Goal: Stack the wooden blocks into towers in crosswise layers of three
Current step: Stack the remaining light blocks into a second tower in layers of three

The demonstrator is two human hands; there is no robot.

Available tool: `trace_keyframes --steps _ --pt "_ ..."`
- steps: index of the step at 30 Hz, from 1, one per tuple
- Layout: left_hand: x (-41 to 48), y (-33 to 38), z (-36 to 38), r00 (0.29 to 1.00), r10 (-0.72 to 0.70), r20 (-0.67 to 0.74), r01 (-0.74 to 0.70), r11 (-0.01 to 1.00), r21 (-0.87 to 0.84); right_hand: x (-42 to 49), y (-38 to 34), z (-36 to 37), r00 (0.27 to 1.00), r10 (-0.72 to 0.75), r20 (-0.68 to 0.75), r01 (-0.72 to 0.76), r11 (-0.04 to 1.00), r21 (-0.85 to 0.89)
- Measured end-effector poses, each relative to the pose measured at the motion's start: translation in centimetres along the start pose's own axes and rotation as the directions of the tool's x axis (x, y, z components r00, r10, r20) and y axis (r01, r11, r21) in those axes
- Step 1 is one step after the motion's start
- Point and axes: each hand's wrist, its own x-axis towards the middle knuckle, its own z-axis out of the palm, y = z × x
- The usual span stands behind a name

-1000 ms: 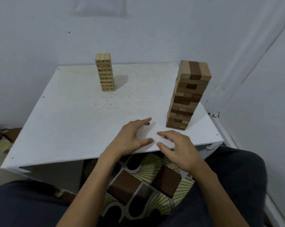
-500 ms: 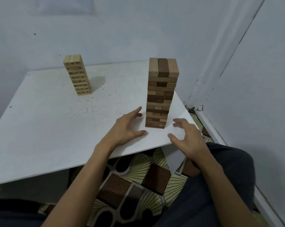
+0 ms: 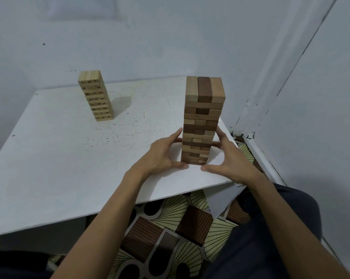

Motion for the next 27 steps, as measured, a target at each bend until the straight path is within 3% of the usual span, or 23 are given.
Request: trace_keyframes --steps 27 --pt "2.2 -1.4 -0.3 0.992 0.120 -0.022 -0.118 0.988 0.096 2.1 2.1 0.6 0.999 -0.032 -0.006 0.032 0.999 -0.019"
